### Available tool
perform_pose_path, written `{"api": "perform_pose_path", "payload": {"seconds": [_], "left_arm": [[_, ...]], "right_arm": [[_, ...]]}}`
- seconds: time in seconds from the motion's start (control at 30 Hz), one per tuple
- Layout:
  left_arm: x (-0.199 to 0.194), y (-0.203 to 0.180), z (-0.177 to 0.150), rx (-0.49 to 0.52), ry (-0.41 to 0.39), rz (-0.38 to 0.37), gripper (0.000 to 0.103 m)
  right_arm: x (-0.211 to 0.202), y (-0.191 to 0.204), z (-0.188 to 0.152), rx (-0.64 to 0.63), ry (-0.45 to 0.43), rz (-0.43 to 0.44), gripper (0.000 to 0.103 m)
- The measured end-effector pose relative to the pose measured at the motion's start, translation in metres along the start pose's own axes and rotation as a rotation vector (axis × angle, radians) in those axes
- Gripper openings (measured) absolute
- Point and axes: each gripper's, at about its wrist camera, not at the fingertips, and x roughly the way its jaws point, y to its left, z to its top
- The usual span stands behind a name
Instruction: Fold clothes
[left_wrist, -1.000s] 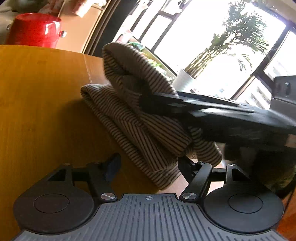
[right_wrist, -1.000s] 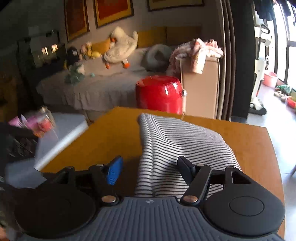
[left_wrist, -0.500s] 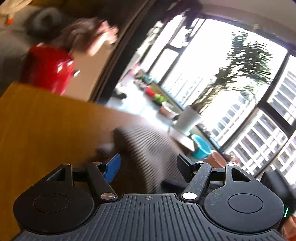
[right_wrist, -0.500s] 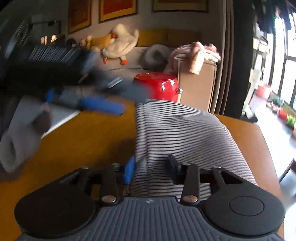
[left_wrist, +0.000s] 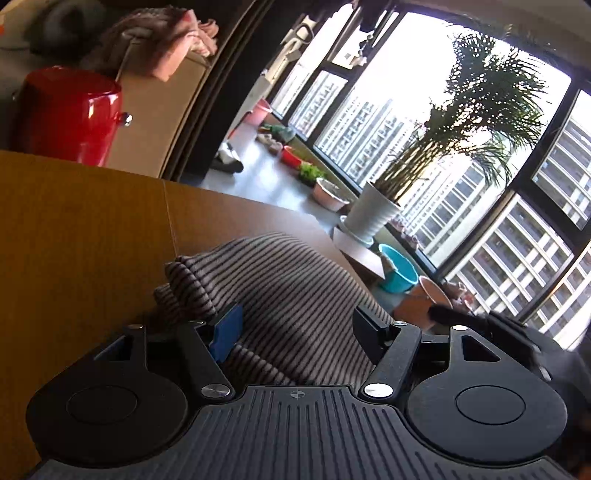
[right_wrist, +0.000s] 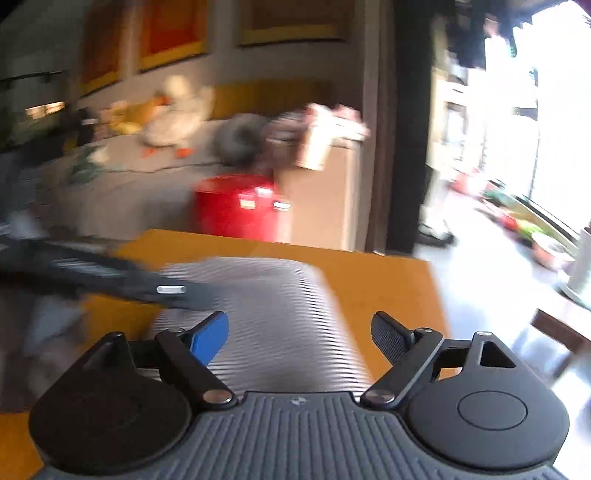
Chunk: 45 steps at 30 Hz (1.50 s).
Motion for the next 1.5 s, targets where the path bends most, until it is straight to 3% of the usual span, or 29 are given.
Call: {"api": "perform_pose_path", "payload": {"seconds": [0.1, 0.17, 0.23, 0.33, 0.4, 0.53, 0.63, 0.87, 1.03, 1.2, 1.27, 1.37, 1.5], "left_arm": [[-0.002, 0.004, 0.000, 0.009, -0.001, -0.002, 0.071], [-0.003, 0.005, -0.001, 0.012, 0.002, 0.001, 0.071], [-0.003, 0.008, -0.001, 0.015, 0.005, 0.008, 0.071], [-0.002, 0.014, -0.001, 0.009, 0.001, 0.035, 0.073], [-0.003, 0.018, -0.001, -0.005, -0.003, 0.037, 0.075], [-0.005, 0.018, -0.002, -0.011, -0.009, 0.028, 0.075], [-0.011, 0.010, -0.003, 0.008, -0.012, 0.034, 0.075], [-0.041, -0.009, -0.002, 0.027, -0.089, 0.043, 0.071], [-0.029, -0.008, -0.012, 0.039, -0.024, 0.058, 0.069], [-0.011, 0.013, -0.019, -0.047, 0.029, 0.057, 0.074], [-0.010, 0.015, -0.020, -0.055, 0.028, 0.055, 0.075], [-0.008, 0.018, -0.020, -0.067, 0.026, 0.052, 0.075], [-0.016, 0.018, -0.019, -0.060, 0.010, 0.066, 0.073]], "right_arm": [[0.022, -0.020, -0.019, 0.142, 0.088, 0.046, 0.087], [0.022, -0.022, -0.028, 0.218, 0.102, 0.106, 0.075], [0.012, -0.014, -0.023, 0.191, 0.066, 0.136, 0.065], [-0.001, -0.004, -0.012, 0.140, 0.012, 0.174, 0.060], [-0.005, -0.002, -0.007, 0.106, 0.005, 0.184, 0.060], [0.019, -0.003, -0.019, 0.099, 0.105, 0.096, 0.067], [0.018, -0.006, -0.026, 0.144, 0.101, 0.091, 0.071], [0.016, -0.004, -0.025, 0.099, 0.085, 0.064, 0.077], [0.002, -0.003, -0.021, 0.082, 0.046, 0.050, 0.079], [-0.029, 0.019, -0.007, -0.024, -0.096, 0.123, 0.079], [-0.027, 0.033, -0.008, -0.084, -0.078, 0.164, 0.079], [-0.003, 0.050, -0.027, -0.139, 0.015, 0.161, 0.080], [0.003, 0.055, -0.036, -0.138, 0.002, 0.149, 0.082]]}}
